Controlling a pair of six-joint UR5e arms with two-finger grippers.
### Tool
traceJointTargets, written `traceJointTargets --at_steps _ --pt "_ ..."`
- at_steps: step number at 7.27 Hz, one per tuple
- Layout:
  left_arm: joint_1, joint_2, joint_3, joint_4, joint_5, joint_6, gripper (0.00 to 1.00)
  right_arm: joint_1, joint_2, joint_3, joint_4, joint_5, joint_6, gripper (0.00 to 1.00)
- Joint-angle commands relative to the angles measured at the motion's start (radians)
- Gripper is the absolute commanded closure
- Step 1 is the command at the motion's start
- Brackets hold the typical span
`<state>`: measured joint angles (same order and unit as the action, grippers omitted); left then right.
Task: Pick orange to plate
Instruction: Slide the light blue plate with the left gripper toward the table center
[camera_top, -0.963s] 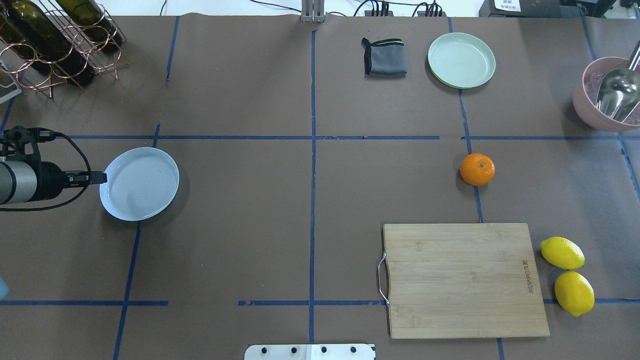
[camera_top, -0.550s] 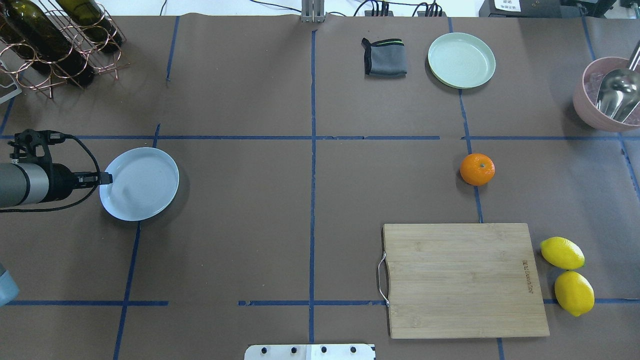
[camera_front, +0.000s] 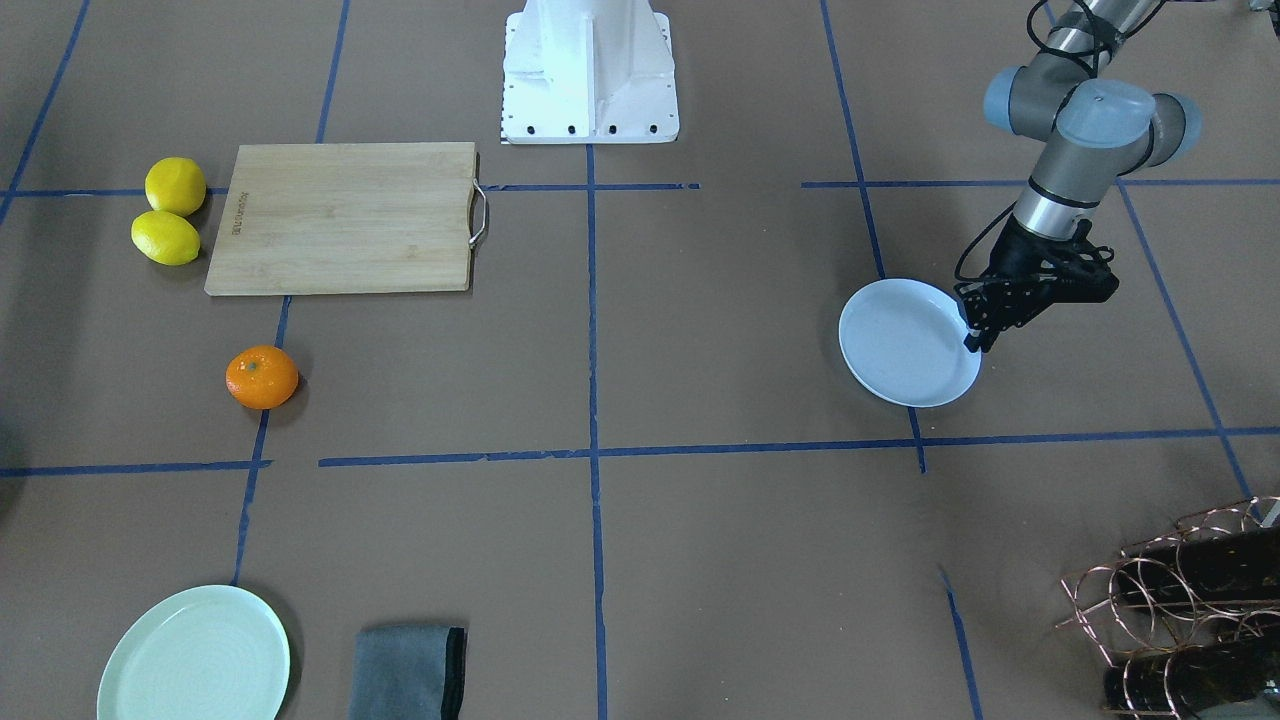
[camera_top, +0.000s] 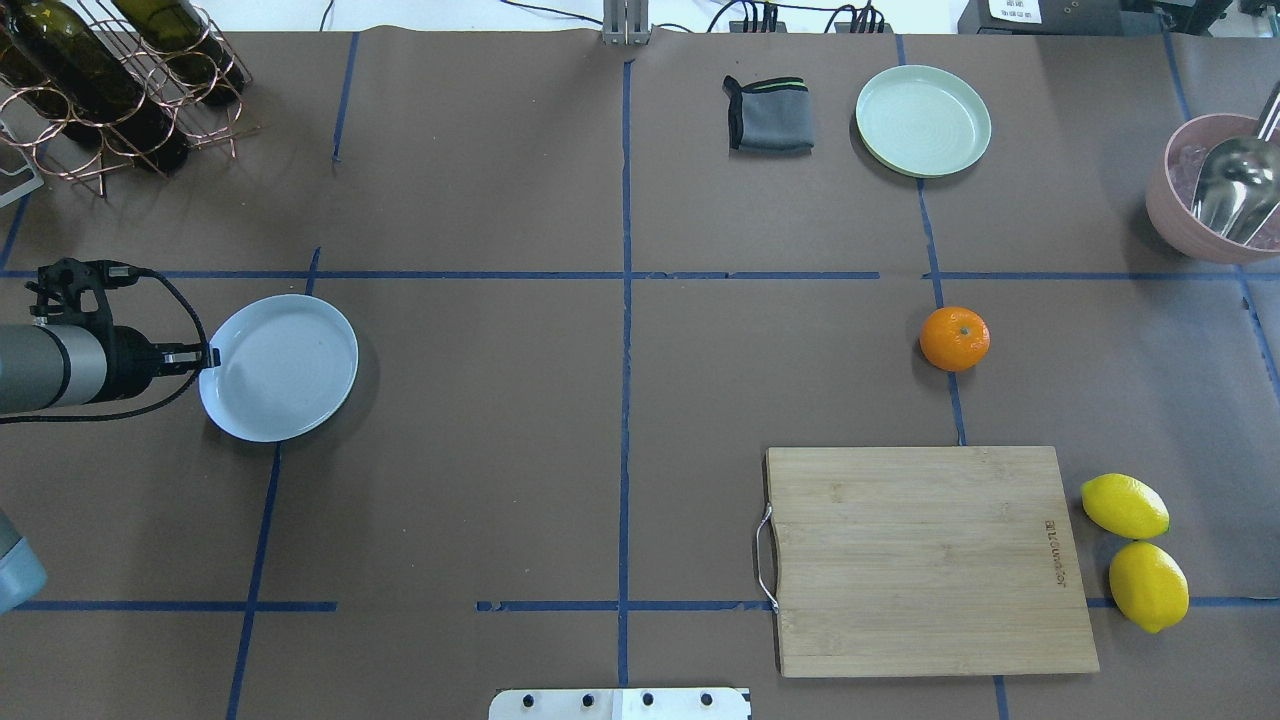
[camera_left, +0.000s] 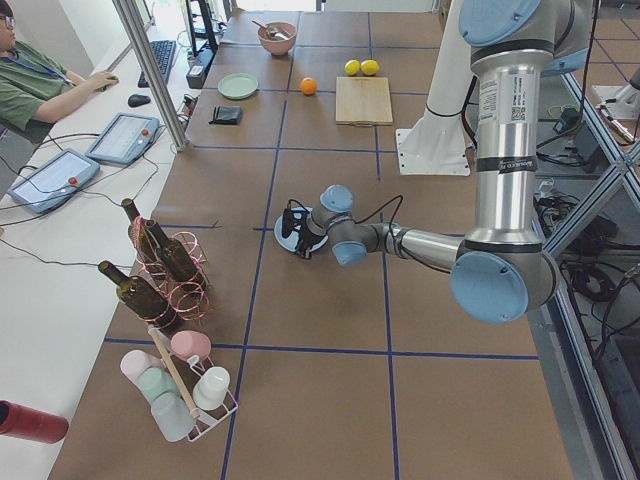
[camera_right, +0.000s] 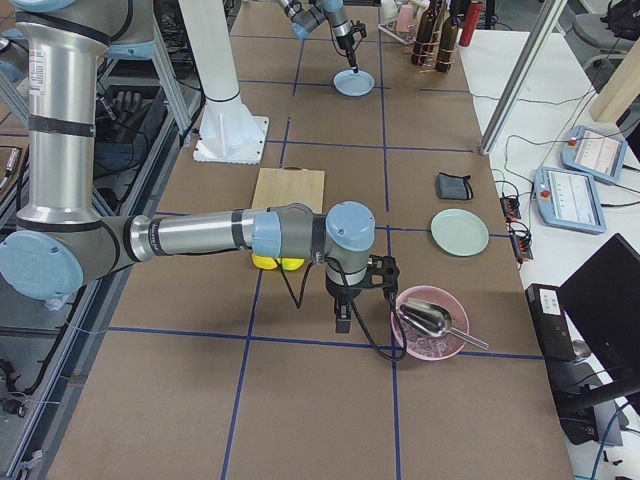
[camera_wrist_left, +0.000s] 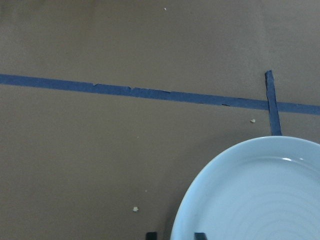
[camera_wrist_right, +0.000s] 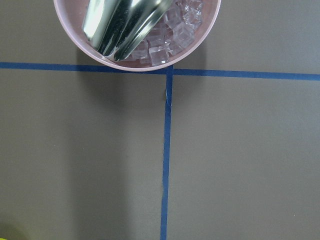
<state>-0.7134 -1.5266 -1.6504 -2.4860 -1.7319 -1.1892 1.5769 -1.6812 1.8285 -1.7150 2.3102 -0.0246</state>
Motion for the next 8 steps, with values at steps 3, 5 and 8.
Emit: traceJointTargets --at_steps 3,5,8 --pt "-0.001 -0.019 -0.112 0.012 -0.014 -0.003 1.00 0.000 0.002 0.000 0.000 0.000 0.000 0.00" --pt "0.000 -0.158 -0.098 0.038 -0.009 -0.036 1.00 -0.002 0.005 0.000 0.000 -0.002 0.000 0.00" --pt "0.090 -0.460 -0.054 0.316 0.030 -0.169 1.00 -0.005 0.012 0.003 0.061 0.000 0.003 0.00"
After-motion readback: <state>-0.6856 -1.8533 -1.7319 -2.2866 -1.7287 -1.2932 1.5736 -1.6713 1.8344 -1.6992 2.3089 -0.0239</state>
